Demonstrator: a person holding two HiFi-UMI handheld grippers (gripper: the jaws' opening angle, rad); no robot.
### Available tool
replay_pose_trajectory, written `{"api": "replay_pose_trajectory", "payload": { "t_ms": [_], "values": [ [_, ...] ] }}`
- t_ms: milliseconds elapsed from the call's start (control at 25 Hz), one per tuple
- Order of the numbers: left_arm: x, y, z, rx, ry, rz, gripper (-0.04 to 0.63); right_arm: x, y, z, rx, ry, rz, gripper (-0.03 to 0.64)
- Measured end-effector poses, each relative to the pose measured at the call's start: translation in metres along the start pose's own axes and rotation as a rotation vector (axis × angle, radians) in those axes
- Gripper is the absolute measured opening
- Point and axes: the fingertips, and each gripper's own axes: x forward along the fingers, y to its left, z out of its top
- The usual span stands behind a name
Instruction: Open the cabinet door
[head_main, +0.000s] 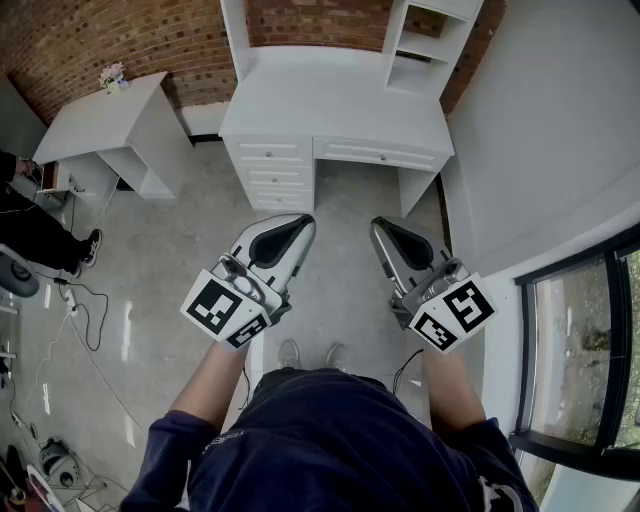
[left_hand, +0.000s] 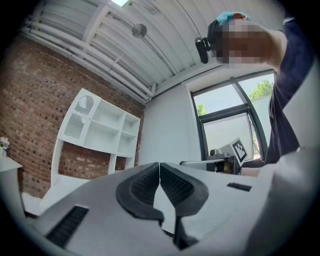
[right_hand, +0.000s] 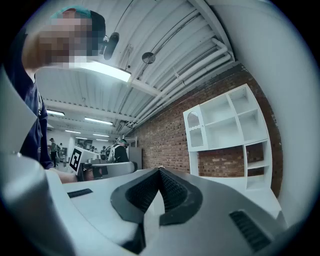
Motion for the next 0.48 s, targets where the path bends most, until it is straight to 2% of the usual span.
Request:
{"api": "replay_pose_trajectory", "payload": {
  "t_ms": [480],
  "values": [
    [0.017, -0.021, -0.005, 0.020, 0.000, 0.022, 0.009, -0.028, -0.015, 0.005, -0.012, -0.041, 0.012, 0.017]
  ]
}}
